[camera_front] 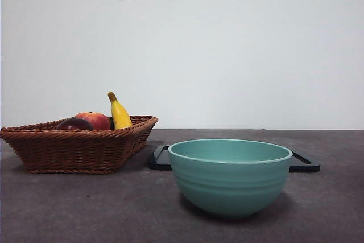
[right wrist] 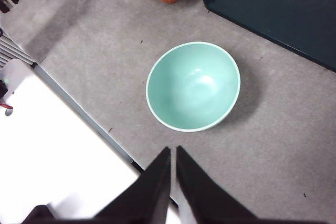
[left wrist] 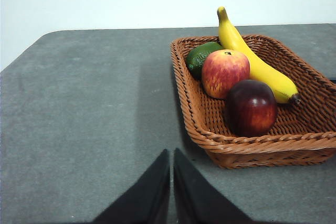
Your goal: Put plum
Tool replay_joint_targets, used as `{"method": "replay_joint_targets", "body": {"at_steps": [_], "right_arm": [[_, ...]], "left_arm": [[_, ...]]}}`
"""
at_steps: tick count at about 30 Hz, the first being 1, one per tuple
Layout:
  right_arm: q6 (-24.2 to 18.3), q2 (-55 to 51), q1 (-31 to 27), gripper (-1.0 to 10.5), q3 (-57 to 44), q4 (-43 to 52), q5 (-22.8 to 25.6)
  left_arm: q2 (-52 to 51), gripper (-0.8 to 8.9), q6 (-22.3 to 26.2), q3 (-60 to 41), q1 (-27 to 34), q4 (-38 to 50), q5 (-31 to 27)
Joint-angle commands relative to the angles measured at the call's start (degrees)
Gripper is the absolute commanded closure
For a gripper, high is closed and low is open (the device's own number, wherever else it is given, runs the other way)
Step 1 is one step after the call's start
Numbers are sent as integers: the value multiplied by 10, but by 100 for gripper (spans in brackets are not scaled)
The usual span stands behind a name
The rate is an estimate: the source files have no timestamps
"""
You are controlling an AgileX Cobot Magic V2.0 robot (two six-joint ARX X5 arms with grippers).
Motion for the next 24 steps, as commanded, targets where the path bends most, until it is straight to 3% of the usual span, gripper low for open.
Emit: {"method": "replay_joint_targets", "body": {"at_steps": [1,9,13,24], "right_arm": [[-6,3,3,941,9,5,0],[-8,3,3,941,9,8,2],[-49,-9,-26,941,9,11,3],[-135,-124,-257,941,-43,190,18]], "left_arm": [[-1,803,-2,-11,1,-5,-2],[-1,803,-2,-11,1,-5,-2],[-1,803,-2,-11,1,-5,-2],[-1,803,-2,-11,1,-5,-2]]}}
